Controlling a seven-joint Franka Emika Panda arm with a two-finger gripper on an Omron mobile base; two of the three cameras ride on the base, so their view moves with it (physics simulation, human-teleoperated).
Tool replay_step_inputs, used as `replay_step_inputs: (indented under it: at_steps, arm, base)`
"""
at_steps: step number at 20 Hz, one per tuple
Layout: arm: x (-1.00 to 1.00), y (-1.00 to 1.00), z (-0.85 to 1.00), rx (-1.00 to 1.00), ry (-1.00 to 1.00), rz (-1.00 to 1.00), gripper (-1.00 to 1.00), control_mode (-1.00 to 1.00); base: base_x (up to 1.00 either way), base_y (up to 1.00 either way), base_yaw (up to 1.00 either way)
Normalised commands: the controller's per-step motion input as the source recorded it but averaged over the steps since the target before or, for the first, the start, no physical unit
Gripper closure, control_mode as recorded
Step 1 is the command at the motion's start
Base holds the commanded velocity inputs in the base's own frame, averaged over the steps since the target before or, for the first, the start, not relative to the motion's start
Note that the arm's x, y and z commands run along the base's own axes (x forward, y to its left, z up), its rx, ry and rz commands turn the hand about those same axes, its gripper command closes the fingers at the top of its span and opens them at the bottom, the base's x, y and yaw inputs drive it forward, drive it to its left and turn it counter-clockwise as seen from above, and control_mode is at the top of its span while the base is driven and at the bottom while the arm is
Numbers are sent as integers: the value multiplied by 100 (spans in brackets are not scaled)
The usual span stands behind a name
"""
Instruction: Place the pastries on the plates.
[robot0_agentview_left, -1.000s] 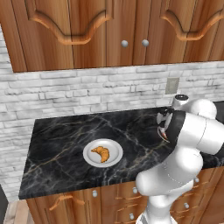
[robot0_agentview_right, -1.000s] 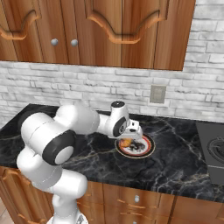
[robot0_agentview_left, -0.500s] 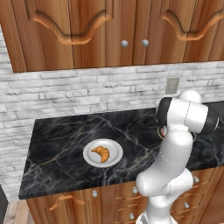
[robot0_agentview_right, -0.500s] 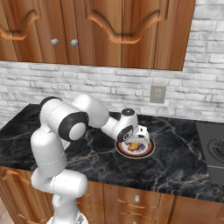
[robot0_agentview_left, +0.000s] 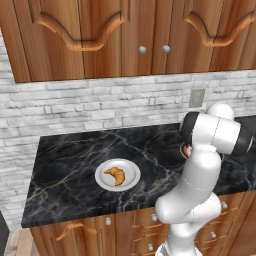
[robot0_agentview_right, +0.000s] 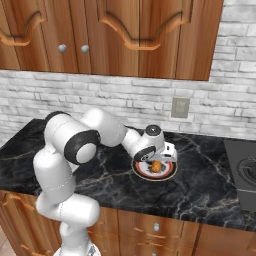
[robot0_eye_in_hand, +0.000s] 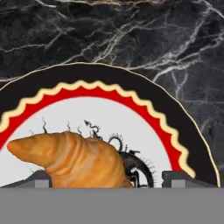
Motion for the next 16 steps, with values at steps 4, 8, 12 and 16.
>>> replay_step_inputs:
  at_steps: [4, 8, 12, 16]
  arm:
    - [-1, 14, 63, -6, -9, 0, -100, -100]
    - [0, 34, 51, -2, -5, 0, -100, -100]
    - [0, 32, 29, -1, -6, 0, -100, -100]
    - [0, 38, 48, -3, -20, 0, -100, -100]
  base:
    - [0, 0, 0]
    - [0, 0, 0]
    - [0, 0, 0]
    - [0, 0, 0]
